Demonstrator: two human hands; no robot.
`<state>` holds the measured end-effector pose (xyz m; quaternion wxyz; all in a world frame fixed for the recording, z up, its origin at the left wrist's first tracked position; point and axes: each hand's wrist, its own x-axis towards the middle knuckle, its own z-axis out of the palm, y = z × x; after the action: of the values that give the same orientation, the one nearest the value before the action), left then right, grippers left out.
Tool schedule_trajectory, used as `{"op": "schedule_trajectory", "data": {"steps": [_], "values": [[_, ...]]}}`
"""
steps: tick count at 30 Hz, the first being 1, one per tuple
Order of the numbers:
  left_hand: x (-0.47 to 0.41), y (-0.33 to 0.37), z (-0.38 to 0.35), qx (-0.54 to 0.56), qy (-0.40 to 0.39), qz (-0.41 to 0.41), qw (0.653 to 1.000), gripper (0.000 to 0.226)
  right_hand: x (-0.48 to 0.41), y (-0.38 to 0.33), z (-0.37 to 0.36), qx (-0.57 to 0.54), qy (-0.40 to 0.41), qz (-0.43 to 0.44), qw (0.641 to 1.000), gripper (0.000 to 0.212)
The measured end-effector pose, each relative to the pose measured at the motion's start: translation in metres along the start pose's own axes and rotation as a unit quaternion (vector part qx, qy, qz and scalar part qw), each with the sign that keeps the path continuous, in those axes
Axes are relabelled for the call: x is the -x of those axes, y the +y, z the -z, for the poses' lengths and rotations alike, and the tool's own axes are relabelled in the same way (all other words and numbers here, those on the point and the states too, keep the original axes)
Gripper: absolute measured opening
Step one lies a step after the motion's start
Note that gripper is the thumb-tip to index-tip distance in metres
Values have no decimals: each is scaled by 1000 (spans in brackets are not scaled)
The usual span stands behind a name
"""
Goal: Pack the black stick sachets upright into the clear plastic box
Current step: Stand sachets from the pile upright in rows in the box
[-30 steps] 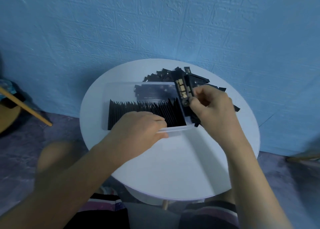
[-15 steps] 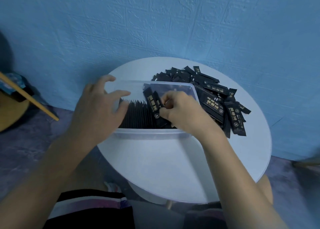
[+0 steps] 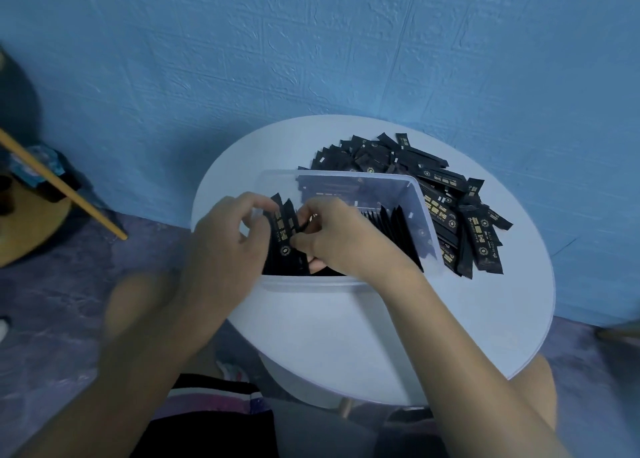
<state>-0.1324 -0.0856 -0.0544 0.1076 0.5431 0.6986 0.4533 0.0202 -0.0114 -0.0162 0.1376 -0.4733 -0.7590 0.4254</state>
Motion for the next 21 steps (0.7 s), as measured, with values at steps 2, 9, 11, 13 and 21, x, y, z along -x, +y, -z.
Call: {"op": "schedule_trajectory", "data": {"steps": [2, 9, 11, 13, 21], "values": [[4, 1, -2, 7, -13, -6, 1000, 21, -2, 0, -4, -43, -20, 4, 999, 13], [6, -3, 7, -61, -16, -79, 995, 20, -5, -2, 2, -73, -65, -15, 995, 22], [7, -4, 9, -63, -12, -107, 992, 19, -4, -3, 5, -78, -81, -20, 993, 23], [8, -6, 10, -48, -18, -124, 991, 18, -4, -4, 8, -88, -92, -25, 992, 24], [7, -7, 15, -81, -14, -232, 969, 33, -9, -10, 6, -49, -77, -48, 995, 9]]}}
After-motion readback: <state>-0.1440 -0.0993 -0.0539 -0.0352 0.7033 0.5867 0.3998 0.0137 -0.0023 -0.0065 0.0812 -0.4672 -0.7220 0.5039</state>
